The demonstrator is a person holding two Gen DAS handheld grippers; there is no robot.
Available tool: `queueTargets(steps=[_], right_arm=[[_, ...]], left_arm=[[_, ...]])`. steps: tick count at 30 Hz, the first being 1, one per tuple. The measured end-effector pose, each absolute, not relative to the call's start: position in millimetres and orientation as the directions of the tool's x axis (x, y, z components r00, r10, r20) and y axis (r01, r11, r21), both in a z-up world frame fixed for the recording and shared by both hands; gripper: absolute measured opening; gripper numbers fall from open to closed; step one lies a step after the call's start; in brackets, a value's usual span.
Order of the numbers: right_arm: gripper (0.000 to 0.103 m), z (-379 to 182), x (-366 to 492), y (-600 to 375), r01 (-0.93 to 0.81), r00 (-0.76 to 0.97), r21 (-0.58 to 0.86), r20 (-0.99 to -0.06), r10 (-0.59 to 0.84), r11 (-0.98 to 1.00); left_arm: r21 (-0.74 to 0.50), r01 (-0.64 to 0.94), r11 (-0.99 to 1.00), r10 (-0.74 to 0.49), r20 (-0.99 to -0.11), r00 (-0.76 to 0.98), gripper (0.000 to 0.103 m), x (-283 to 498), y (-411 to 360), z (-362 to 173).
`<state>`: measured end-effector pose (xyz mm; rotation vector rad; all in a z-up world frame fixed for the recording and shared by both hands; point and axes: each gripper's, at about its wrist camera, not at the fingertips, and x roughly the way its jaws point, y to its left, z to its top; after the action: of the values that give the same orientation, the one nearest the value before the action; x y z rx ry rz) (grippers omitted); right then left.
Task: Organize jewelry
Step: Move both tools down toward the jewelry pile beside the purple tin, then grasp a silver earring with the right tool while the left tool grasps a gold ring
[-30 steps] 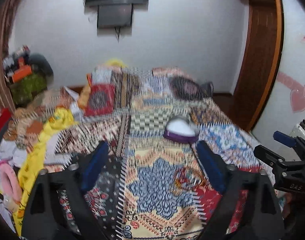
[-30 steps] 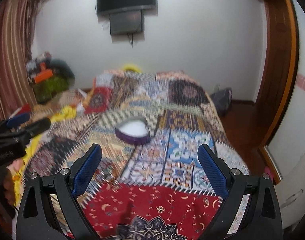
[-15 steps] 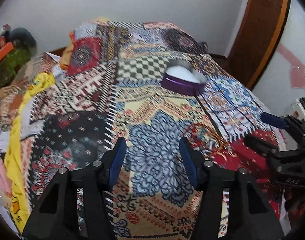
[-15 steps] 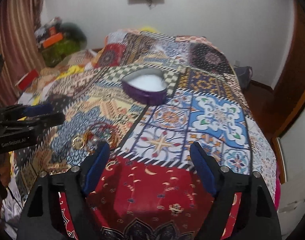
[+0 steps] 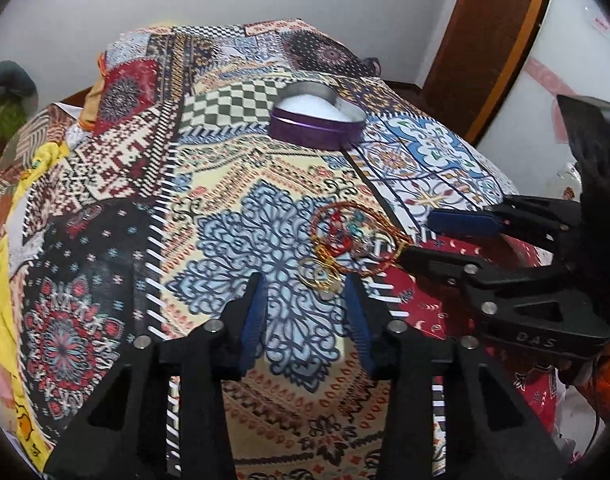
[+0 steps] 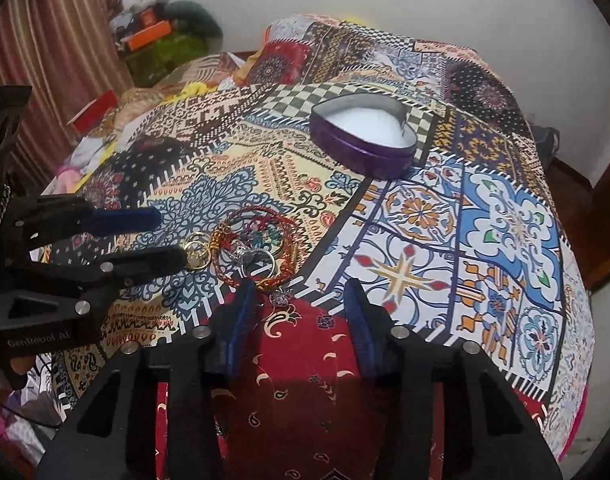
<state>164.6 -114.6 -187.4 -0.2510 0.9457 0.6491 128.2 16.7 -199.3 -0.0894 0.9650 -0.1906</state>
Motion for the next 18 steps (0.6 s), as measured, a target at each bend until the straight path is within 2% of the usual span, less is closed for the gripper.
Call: queueTargets(steps=[2, 5, 12, 18], right_arm=[[0.039, -188, 164, -114, -0.618, 0.413, 0.074, -0.816, 0.403, 0.783], [0.031, -189, 164, -113, -0.622, 0.409, 0.072, -0.819, 0.402, 0.780], [0.016, -191, 165, -111, -0.631, 0.399, 0.081, -0.819, 0.412, 0.772], [0.013, -192, 165, -113, -0.628, 0.406, 0.090, -0.809, 0.424, 0.773]], left_arm=[[-0.167, 0.137, 0.976, -0.215, -0.813, 0.541, 0.032, 128, 13, -202], [-0.183, 0.163, 0.969, -0.243, -0.813, 0.530, 0.028, 128, 9, -202], [-0.203, 0.164, 0.965, -0.260, -0.815, 0.518, 0.025, 132, 4, -207], [-0.180, 0.150, 0.972, -0.233, -0.810, 0.539, 0.023, 137, 1, -213]])
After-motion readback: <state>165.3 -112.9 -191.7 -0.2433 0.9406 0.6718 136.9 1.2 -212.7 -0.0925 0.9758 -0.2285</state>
